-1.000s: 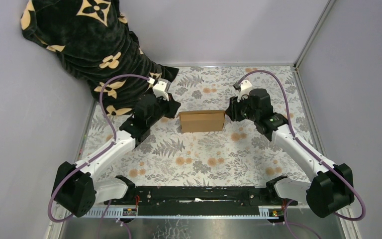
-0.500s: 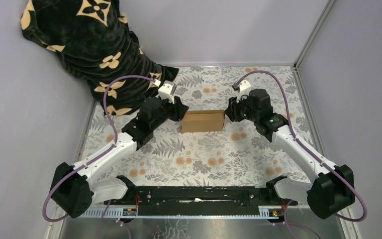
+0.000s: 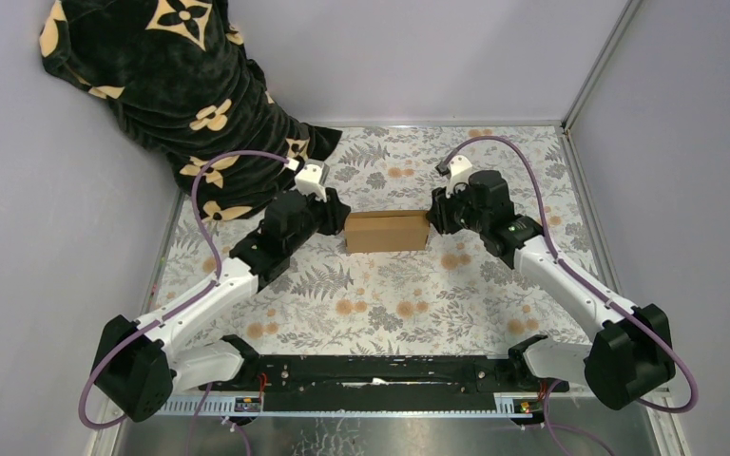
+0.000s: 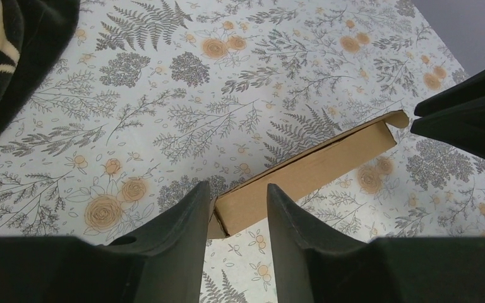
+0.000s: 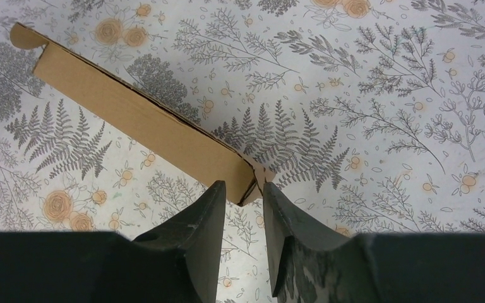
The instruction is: Fold the paper box
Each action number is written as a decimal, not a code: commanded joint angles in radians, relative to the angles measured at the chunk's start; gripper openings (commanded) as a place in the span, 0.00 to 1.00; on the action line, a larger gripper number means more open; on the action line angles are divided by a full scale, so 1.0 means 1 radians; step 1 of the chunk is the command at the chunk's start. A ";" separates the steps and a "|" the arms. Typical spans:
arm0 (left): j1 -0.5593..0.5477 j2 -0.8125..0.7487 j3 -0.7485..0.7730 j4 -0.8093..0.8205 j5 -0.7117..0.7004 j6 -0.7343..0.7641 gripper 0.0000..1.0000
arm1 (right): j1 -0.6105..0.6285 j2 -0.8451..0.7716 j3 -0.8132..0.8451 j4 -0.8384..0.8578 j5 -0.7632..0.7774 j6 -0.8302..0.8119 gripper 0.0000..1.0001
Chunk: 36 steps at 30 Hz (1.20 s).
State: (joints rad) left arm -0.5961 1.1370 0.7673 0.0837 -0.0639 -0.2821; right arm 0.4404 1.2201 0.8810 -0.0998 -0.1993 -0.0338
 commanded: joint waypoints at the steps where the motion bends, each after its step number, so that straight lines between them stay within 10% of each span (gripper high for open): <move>1: -0.005 0.001 -0.012 0.003 -0.004 0.008 0.46 | 0.022 0.014 0.020 0.032 0.035 -0.026 0.36; 36: -0.019 0.002 -0.051 -0.056 0.006 0.038 0.36 | 0.024 0.033 0.012 0.060 0.063 -0.024 0.30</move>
State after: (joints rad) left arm -0.6090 1.1412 0.7322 0.0376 -0.0425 -0.2615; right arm 0.4538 1.2484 0.8810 -0.0917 -0.1478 -0.0475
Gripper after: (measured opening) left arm 0.381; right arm 0.308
